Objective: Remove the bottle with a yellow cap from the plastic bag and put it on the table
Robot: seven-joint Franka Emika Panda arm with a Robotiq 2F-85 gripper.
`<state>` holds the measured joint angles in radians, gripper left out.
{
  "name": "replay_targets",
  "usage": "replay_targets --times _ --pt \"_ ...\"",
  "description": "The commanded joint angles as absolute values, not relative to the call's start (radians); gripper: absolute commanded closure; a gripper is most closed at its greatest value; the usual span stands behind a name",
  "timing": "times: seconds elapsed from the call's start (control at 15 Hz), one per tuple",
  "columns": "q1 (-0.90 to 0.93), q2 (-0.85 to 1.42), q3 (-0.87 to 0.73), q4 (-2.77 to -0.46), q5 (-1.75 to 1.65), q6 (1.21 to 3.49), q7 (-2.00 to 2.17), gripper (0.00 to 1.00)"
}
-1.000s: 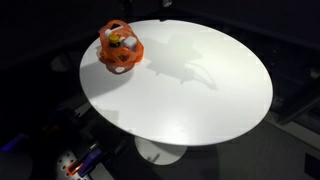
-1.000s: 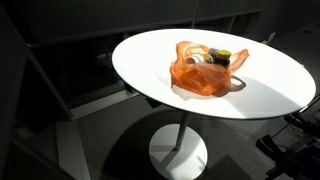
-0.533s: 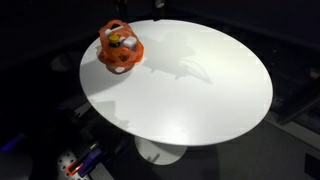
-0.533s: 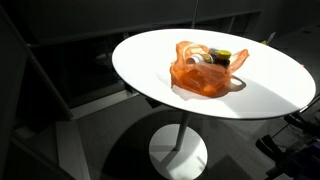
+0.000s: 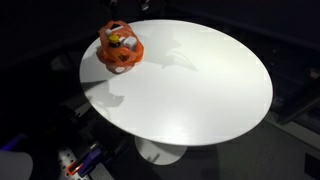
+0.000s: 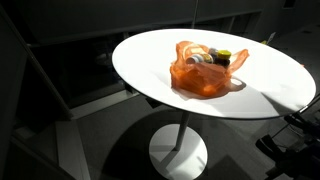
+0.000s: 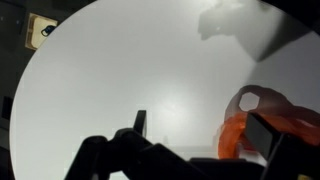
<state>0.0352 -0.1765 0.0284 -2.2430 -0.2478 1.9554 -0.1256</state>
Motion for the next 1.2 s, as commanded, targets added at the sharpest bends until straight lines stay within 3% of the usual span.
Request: replay_targets --times 0.0,1.13 --pt "0.061 -0.129 0.049 -2.236 -0.196 2.002 -0.117 0.00" --pt "0.170 0.068 0.165 -2.252 -0.157 2.197 -0.120 0.00"
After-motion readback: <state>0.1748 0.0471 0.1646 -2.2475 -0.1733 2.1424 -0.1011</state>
